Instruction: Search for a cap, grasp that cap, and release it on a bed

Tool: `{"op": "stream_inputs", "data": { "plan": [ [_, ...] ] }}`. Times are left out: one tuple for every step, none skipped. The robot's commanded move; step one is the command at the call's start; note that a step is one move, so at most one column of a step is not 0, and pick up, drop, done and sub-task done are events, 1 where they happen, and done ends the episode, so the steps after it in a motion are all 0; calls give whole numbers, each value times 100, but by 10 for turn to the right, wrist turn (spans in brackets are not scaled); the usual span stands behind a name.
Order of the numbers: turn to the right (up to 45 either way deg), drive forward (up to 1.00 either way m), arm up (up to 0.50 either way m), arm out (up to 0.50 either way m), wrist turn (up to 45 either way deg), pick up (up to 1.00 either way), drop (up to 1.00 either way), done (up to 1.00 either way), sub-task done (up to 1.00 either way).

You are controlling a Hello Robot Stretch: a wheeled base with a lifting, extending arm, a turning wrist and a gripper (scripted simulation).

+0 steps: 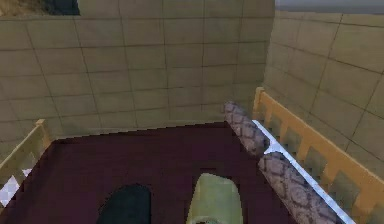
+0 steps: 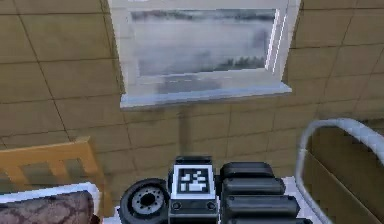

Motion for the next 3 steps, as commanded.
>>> {"op": "stream_inputs", "data": {
  "plan": [
    [-450, 0, 0, 0, 0, 0, 0, 0, 0],
    [-450, 0, 0, 0, 0, 0, 0, 0, 0],
    [-180, 0, 0, 0, 0, 0, 0, 0, 0]
  ]
}}
